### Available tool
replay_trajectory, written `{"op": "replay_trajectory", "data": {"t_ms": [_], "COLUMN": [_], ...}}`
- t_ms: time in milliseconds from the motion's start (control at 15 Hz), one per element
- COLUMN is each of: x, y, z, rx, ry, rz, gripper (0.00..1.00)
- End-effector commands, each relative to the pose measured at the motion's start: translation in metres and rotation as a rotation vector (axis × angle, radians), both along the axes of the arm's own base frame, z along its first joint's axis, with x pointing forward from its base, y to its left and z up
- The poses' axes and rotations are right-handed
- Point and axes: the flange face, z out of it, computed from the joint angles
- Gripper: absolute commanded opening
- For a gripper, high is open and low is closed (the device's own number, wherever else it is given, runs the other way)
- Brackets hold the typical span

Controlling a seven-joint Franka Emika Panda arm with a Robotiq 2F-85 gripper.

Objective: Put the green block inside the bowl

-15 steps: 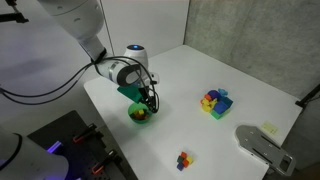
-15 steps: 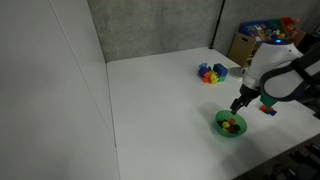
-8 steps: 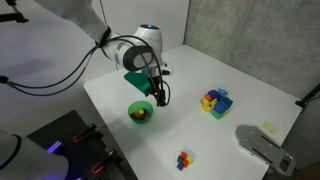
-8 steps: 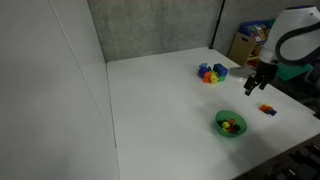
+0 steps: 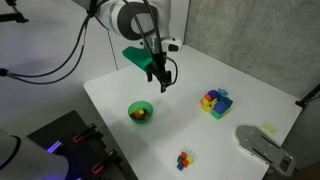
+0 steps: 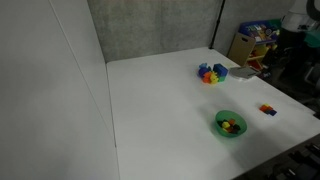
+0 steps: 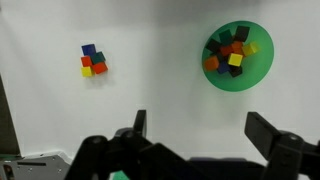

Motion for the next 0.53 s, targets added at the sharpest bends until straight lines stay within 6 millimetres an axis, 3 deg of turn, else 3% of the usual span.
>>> {"op": "replay_trajectory", "data": {"t_ms": [0,200,467], "x": [-0.017,-0.024,-0.025], "y": [-0.006,-0.010,-0.008], "z": [0.040,0.054,0.048], "rx": [0.031,0.033,0.020], "ry": [0.047,0.065,0.057], "rz": [0.019,0.034,0.019], "gripper": [1.00,1.00,1.00]}}
